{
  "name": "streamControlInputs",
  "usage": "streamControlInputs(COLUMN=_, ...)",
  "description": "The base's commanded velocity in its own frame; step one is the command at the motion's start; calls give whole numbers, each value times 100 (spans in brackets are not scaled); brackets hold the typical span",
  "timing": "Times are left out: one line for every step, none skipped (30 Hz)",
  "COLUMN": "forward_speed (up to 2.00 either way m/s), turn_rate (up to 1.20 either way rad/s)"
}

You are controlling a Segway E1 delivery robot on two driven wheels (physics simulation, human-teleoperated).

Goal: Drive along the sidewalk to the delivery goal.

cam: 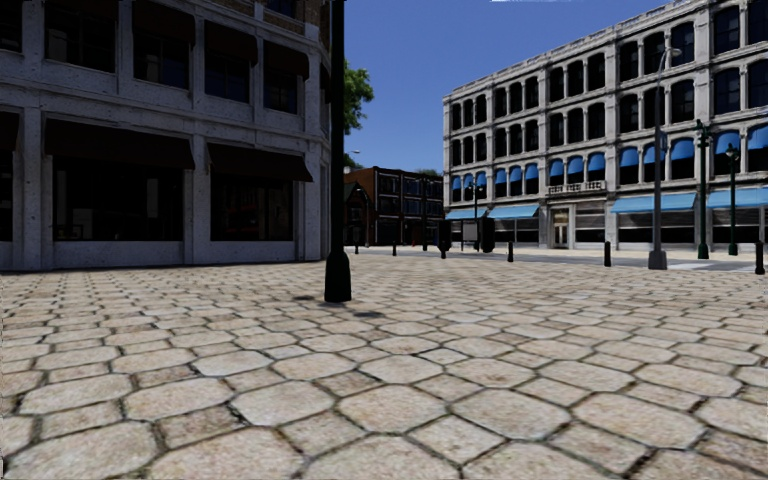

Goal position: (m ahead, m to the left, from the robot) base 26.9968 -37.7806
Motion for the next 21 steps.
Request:
streamControlInputs(forward_speed=111, turn_rate=-38)
streamControlInputs(forward_speed=111, turn_rate=-38)
streamControlInputs(forward_speed=111, turn_rate=-38)
streamControlInputs(forward_speed=111, turn_rate=-38)
streamControlInputs(forward_speed=111, turn_rate=-38)
streamControlInputs(forward_speed=111, turn_rate=-38)
streamControlInputs(forward_speed=111, turn_rate=-38)
streamControlInputs(forward_speed=111, turn_rate=-38)
streamControlInputs(forward_speed=111, turn_rate=-38)
streamControlInputs(forward_speed=111, turn_rate=-38)
streamControlInputs(forward_speed=111, turn_rate=-38)
streamControlInputs(forward_speed=111, turn_rate=-38)
streamControlInputs(forward_speed=111, turn_rate=-38)
streamControlInputs(forward_speed=112, turn_rate=-38)
streamControlInputs(forward_speed=112, turn_rate=-38)
streamControlInputs(forward_speed=112, turn_rate=-38)
streamControlInputs(forward_speed=112, turn_rate=-38)
streamControlInputs(forward_speed=112, turn_rate=-38)
streamControlInputs(forward_speed=112, turn_rate=-38)
streamControlInputs(forward_speed=112, turn_rate=-38)
streamControlInputs(forward_speed=112, turn_rate=-39)
